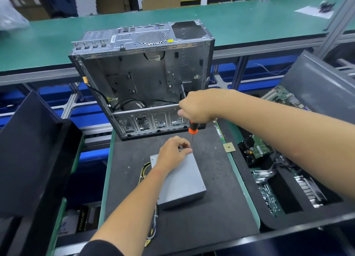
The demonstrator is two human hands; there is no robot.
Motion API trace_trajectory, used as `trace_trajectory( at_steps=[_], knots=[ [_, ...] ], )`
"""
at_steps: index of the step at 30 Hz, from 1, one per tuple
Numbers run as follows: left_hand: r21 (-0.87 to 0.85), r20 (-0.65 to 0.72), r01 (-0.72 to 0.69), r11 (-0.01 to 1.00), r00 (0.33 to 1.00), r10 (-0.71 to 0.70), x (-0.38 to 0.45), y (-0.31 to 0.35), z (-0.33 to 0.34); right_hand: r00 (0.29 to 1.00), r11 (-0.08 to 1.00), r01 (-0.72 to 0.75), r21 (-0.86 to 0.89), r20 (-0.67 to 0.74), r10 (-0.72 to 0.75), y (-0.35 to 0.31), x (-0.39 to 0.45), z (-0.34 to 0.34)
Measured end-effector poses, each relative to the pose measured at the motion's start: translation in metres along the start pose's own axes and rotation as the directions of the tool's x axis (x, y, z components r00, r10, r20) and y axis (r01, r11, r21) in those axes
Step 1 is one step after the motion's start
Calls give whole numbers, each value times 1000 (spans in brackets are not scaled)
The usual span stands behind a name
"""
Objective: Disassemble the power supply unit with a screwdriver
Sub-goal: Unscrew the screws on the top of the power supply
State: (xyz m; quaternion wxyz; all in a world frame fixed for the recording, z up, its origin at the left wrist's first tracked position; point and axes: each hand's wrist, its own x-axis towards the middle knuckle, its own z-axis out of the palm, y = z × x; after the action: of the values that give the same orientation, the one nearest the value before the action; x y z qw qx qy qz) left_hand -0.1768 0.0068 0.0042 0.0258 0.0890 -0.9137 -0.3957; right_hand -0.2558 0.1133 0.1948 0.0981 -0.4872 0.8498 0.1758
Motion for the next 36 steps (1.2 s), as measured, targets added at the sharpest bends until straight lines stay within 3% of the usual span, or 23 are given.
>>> trace_trajectory(
  at_steps=[2,5,9,14,22,27,30,34,36],
  knots=[
    [-21,18,-3,1000,1000,3,0,0,-1,999,1000,21,-19,-29,-21,-1,1,1],
    [-84,64,-11,996,998,16,0,-1,-5,996,967,91,240,-42,-83,8,-2,-5],
    [-106,82,-20,994,996,29,1,1,-8,993,917,117,381,-18,-119,12,-8,-8],
    [-102,132,7,995,991,7,5,4,-11,999,964,-14,267,42,3,7,-4,-4],
    [-59,206,170,984,966,-154,12,11,-11,996,923,84,376,-25,-81,10,-13,-4],
    [-93,234,254,963,945,-227,13,15,-11,998,950,-48,310,47,35,5,-10,-3],
    [-101,248,267,958,940,-236,13,16,-11,1000,972,-7,235,-7,9,7,-7,0],
    [-105,243,281,954,937,-250,11,17,-11,996,905,83,417,-60,-64,11,-14,-1],
    [-109,245,281,953,937,-249,11,17,-11,996,901,81,426,-58,-62,11,-15,0]
  ],
)
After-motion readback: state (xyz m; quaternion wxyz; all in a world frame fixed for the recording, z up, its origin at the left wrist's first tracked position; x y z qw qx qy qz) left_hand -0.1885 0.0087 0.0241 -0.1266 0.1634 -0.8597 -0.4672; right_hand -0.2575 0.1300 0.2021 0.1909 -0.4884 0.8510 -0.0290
